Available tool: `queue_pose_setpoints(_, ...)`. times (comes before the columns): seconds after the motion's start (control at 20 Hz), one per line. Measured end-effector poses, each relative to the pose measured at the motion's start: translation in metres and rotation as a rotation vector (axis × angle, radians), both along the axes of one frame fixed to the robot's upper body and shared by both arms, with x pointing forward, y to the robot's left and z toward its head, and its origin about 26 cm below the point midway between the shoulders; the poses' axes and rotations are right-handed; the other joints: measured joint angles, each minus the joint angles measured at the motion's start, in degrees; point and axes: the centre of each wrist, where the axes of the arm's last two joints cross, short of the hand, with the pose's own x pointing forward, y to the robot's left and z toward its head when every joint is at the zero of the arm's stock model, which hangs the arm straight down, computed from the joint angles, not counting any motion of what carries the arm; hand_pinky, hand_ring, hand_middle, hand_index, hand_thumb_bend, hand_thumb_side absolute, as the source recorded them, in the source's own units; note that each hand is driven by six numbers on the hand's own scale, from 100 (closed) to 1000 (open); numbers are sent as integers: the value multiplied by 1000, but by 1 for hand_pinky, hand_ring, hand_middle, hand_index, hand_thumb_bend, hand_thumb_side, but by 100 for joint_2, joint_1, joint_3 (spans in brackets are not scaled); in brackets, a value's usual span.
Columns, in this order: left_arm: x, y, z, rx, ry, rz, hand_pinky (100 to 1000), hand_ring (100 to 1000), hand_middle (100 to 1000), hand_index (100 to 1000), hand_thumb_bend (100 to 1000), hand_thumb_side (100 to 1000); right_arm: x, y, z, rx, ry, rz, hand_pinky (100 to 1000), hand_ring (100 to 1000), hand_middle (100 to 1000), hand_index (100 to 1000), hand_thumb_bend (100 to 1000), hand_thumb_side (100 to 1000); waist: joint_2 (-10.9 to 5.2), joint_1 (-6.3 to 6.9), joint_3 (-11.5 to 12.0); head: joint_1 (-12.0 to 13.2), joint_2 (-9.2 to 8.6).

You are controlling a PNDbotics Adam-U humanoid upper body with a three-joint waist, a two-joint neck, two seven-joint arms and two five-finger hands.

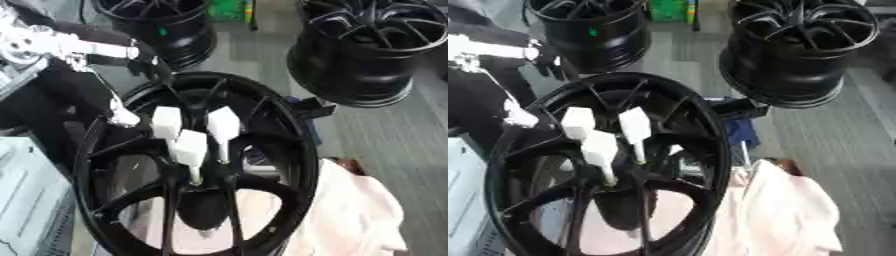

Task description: Pull the pin out of the wheel hub.

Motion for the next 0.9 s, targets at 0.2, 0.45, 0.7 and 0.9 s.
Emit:
queue_pose_setpoints(0.2, 5, 3, -6, 2, 11, 7, 848, 856, 815, 920, 408, 340, 1, 1, 0, 3, -3, 5, 709, 713, 743, 763, 100, 790, 34, -10, -22, 0, -42)
queue_pose_setpoints(0.45, 9, 2, -10, -14, 28, 12, 843, 848, 805, 932, 407, 354, 2, 2, 0, 9, -9, 8, 709, 714, 743, 763, 100, 792, 78, -15, -39, 1, -52)
queue_pose_setpoints(0.7, 12, 4, -15, -28, 53, 19, 839, 840, 794, 937, 404, 365, 2, 3, 0, 15, -8, 9, 709, 714, 743, 763, 100, 795, 112, -13, -65, 3, -97)
queue_pose_setpoints(0.9, 14, 3, -18, -36, 60, 26, 839, 841, 796, 934, 416, 363, 2, 4, -1, 22, -7, 12, 709, 714, 743, 763, 100, 797, 141, -12, -73, 6, -101)
